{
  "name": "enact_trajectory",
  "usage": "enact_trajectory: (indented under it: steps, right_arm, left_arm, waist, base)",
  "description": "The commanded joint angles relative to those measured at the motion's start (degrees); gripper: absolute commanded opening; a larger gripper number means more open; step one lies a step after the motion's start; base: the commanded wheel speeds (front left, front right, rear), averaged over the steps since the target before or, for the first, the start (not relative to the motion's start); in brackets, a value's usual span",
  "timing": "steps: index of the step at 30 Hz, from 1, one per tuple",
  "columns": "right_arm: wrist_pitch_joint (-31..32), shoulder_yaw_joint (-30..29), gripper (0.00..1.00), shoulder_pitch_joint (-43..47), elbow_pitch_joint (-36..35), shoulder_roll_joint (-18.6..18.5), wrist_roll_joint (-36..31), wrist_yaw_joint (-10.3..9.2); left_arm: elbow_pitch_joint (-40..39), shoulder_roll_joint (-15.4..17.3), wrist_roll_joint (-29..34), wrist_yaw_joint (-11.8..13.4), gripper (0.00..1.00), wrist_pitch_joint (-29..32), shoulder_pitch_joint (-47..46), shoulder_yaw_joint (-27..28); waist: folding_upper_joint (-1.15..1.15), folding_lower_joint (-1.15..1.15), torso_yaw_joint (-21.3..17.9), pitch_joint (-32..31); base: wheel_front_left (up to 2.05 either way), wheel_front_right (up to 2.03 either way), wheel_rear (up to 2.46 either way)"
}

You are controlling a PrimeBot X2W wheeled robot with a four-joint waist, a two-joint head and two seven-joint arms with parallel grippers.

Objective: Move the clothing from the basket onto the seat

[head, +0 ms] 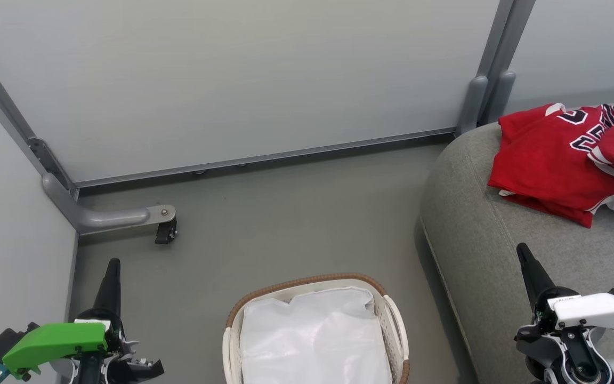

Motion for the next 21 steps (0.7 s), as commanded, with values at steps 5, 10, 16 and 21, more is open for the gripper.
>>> enact_trajectory:
  steps: [5,10,16,21]
  right_arm:
    - [0.8,-0.5,0.0,-0.3,-0.7,-0.3,2.9,0.01]
    - [1.3,-0.7,0.0,-0.3,-0.9,-0.4,5.0,0.01]
    - [1.9,-0.9,0.0,-0.3,-1.1,-0.4,7.3,0.01]
    - [1.9,-0.9,0.0,-0.2,-1.1,-0.4,7.5,0.01]
  left_arm:
    - [-0.6,0.4,-2.3,-0.2,0.0,0.8,-1.3,0.5]
    - [-0.8,0.4,-4.0,-0.2,0.0,1.3,-1.6,0.9]
    - [-0.9,0.4,-5.8,-0.2,0.0,2.0,-1.7,1.2]
    - [-0.9,0.3,-5.9,-0.2,0.0,1.9,-1.6,1.2]
  waist:
    - [0.0,0.0,0.0,0.1]
    - [0.0,0.0,-0.1,0.1]
    - [0.0,0.0,-0.1,0.2]
    - [0.0,0.0,-0.1,0.2]
  base:
    - [0.0,0.0,0.0]
    - [0.0,0.0,0.0]
    - [0.0,0.0,0.0]
    - [0.0,0.0,0.0]
